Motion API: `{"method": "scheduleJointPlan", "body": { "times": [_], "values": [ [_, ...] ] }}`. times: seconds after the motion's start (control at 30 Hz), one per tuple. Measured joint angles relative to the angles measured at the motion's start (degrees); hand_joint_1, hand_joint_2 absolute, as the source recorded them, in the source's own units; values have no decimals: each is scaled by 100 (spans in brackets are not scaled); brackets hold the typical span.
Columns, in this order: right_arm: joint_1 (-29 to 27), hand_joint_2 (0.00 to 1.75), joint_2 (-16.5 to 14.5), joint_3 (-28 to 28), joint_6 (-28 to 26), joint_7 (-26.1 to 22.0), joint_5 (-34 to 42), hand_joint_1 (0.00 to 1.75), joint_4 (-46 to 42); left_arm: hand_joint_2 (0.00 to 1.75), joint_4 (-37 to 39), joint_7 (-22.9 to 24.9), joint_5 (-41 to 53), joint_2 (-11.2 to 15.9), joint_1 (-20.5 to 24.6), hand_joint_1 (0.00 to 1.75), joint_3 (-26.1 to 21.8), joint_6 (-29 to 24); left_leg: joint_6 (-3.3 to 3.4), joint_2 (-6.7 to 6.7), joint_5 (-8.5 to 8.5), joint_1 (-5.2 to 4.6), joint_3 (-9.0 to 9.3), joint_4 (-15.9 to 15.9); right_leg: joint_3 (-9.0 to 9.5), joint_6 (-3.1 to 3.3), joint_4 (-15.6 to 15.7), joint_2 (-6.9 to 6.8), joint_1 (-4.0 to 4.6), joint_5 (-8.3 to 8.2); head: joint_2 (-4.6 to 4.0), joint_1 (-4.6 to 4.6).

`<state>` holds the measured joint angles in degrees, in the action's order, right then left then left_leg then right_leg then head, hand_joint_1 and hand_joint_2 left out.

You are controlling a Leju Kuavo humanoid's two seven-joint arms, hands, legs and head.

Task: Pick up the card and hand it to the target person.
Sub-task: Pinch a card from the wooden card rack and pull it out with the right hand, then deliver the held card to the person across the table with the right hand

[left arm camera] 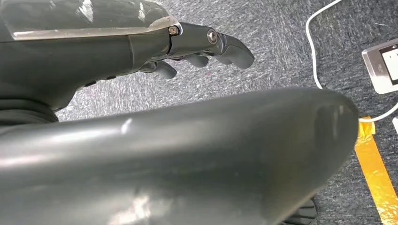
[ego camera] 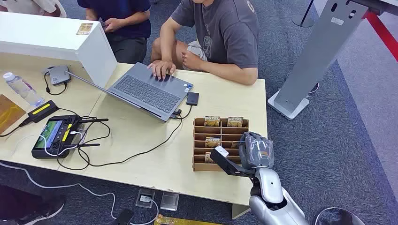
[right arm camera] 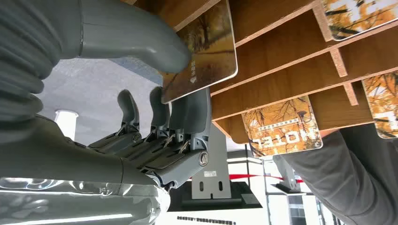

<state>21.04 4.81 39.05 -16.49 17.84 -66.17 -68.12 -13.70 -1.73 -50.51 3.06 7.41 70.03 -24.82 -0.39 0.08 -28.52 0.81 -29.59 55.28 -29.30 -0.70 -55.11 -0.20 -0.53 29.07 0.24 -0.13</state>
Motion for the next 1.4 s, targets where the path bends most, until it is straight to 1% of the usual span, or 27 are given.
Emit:
{"method": "scheduleJointPlan", "body": {
  "times": [0.27, 0.47, 0.57, 0.63, 0.8, 0.97, 1.07, 1.27, 1.4],
  "values": [
    [2, 175, -58, 15, -47, -29, -51, 147, 53, 0, 0, 1, -35, 0, 1, 0, 0, -19, 0, 0, 0, 0, 2, 1, 1, 0, -1, 0, 0, 0, 0, 1],
    [4, 175, -92, 20, -176, -75, 5, 152, 117, 0, 0, 2, -35, 0, 0, 0, 0, -43, 0, 0, 0, 0, 1, 3, 1, 0, -3, 0, 0, 0, 0, 2],
    [2, 175, -92, 15, -241, -99, 43, 168, 113, 0, 0, 2, -35, 0, 0, 0, 0, -47, 0, 0, 0, 0, 1, 3, 0, 0, -4, 0, 0, 0, 0, 2],
    [-6, 175, -85, 8, -324, -131, 50, 175, 69, 0, 0, 2, -35, 0, -1, 0, 0, -48, 0, 0, 0, 0, 0, 4, -1, 0, -4, 0, 0, 0, 0, 3],
    [-12, 175, -50, -36, -539, -241, 72, 172, -221, 0, 0, 1, -37, 0, -2, 0, 0, -46, 0, 1, 0, 0, 0, 4, -3, 0, -3, 1, 0, 0, 0, 0],
    [-14, 175, 11, -122, -573, -313, 138, 162, -601, 0, 0, -16, -37, 0, -2, 0, 0, -39, 0, 1, 0, 0, 0, 4, -3, 0, -4, 1, 0, 0, 0, 1],
    [-14, 175, 59, -178, -578, -327, 132, 160, -848, 0, 0, -17, -37, 0, -3, 0, 0, -40, 0, 1, 0, 0, 0, 6, -3, 0, -4, 1, 0, 0, 0, 2],
    [-31, 175, 168, -298, -540, -343, 110, 159, -1432, 0, 0, -19, -37, 0, -4, 0, 0, -47, 0, 1, 0, 0, -2, 6, -5, 0, -4, 1, 0, 0, 0, 1],
    [-10, 175, 225, -340, -525, -385, 152, 163, -1719, 0, 0, -24, -37, 0, -4, 0, 0, -45, 0, 1, 0, 0, -2, 6, -4, 0, -4, 1, 0, 0, 0, 1]
  ]
}}
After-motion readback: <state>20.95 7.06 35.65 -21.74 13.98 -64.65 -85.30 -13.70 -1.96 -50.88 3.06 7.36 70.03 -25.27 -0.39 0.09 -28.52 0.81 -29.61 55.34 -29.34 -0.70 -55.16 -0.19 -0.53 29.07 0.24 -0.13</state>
